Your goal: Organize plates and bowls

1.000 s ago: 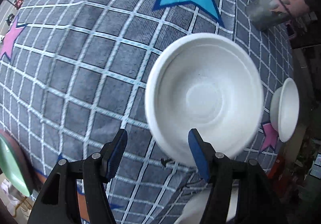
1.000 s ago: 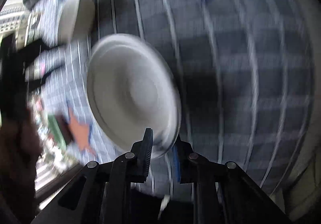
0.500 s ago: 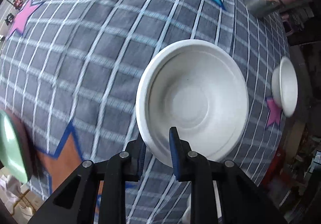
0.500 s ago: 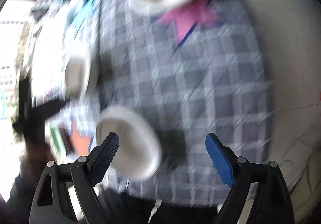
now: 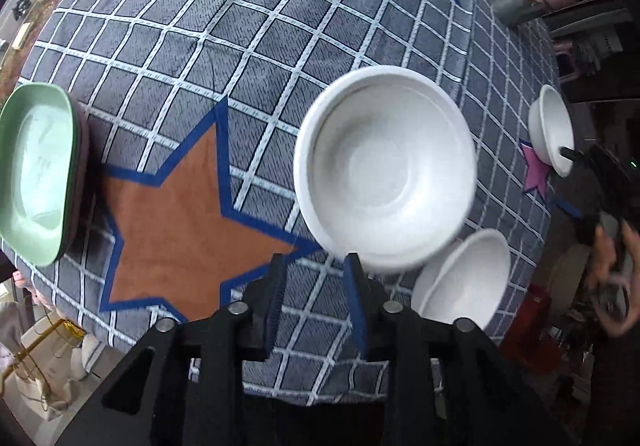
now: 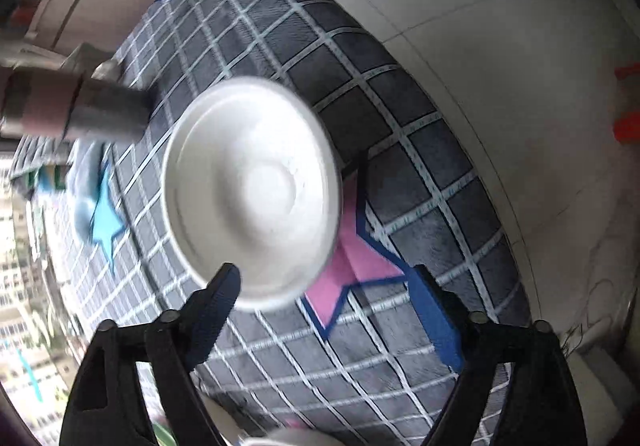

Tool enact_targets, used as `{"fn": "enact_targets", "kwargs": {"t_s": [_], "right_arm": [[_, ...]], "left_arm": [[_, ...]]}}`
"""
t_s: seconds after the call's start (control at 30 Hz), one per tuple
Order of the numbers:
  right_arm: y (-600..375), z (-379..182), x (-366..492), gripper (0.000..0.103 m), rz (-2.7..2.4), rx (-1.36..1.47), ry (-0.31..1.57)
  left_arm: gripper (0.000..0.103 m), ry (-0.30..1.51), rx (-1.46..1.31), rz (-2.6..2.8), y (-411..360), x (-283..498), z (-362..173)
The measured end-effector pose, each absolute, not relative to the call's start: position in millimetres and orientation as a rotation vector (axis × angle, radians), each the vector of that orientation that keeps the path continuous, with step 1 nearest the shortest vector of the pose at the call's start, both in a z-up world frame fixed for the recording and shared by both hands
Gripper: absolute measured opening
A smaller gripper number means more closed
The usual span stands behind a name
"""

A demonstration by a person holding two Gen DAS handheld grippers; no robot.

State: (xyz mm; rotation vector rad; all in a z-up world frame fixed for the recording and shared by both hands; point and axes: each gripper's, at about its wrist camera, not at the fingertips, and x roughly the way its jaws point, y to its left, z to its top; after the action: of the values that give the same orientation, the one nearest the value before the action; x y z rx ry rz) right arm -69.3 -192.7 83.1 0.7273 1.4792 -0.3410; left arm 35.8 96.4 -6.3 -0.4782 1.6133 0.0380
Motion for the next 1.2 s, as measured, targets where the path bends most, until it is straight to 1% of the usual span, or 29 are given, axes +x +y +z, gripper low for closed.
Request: {"fn": "enact_targets", "kwargs": {"t_s": [0.03,0.07,0.1,0.17,0.2,0.37,0.47,0.53,0.6,0.63,0.67,0.7,0.73,0.77,0.83,0.93,1.0,1.07,1.2], "right_arm": [[-195.4,77.3,-68.5,0.075,-0.354,0.749,1.488],[-185.0,65.5,-63.8,0.062,-0.366,0.775,1.497],[-185.2,60.4,-63.1,0.042,-0.373,0.802,1.505],[-185.6,48.5,-61.4,0.026,-0.368,0.861,1.515],[-186.7,46.1,-62.3,0.023,-0.370,0.872,1.511],[-171.0,47.3,-75.4,0.018,-0.265,0.879,1.537],[-144.6,48.1,-97.6,0.018,-0.156,0.905,1.591],[-120.9,44.1,-113.5,0.018,-0.063,0.907,1.659],[-103.2,45.7,-126.2,0.019,-0.028,0.853,1.693],[-96.2,48.8,-132.1,0.019,-0.032,0.801,1.697],[-93.0,50.6,-136.1,0.023,-0.033,0.777,1.699],[-92.5,51.4,-138.3,0.047,-0.037,0.773,1.704],[-94.0,54.0,-141.5,0.065,-0.054,0.773,1.705],[-96.4,58.9,-144.6,0.090,-0.069,0.773,1.693],[-103.7,78.7,-150.7,0.091,-0.089,0.764,1.620],[-107.4,101.8,-163.7,0.091,-0.102,0.778,1.572],[-100.9,116.0,-173.2,0.091,-0.123,0.695,1.554],[-83.6,129.2,-188.0,0.091,-0.147,0.542,1.553],[-63.0,140.7,-227.2,0.091,-0.151,0.361,1.572]], "left_arm": [[0.039,1.614,-0.480,0.031,97.3,32.5,-4.7],[0.040,1.615,-0.479,0.026,101.1,39.2,0.7],[0.040,1.616,-0.475,0.020,101.6,37.2,1.8],[0.040,1.618,-0.464,0.013,109.9,33.3,6.1],[0.041,1.621,-0.456,0.010,110.7,31.7,7.0],[0.042,1.623,-0.459,-0.007,119.4,41.1,11.1],[0.043,1.625,-0.455,-0.035,119.2,47.1,11.5],[0.043,1.625,-0.446,-0.056,114.3,54.0,11.6],[0.043,1.624,-0.433,-0.084,110.1,59.9,13.2],[0.044,1.623,-0.428,-0.096,109.0,61.1,14.6],[0.044,1.623,-0.421,-0.109,107.4,63.1,15.6],[0.046,1.624,-0.414,-0.122,105.8,65.4,16.6],[0.047,1.625,-0.409,-0.132,104.8,67.4,17.3],[0.047,1.625,-0.404,-0.141,104.5,69.3,18.2],[0.048,1.623,-0.391,-0.162,104.7,73.4,20.6],[0.048,1.621,-0.363,-0.187,104.9,77.4,22.8],[0.049,1.619,-0.301,-0.192,102.8,79.7,23.8],[0.049,1.613,-0.252,-0.198,103.6,79.2,24.5],[0.049,1.613,-0.231,-0.214,111.3,81.9,25.2]]}}
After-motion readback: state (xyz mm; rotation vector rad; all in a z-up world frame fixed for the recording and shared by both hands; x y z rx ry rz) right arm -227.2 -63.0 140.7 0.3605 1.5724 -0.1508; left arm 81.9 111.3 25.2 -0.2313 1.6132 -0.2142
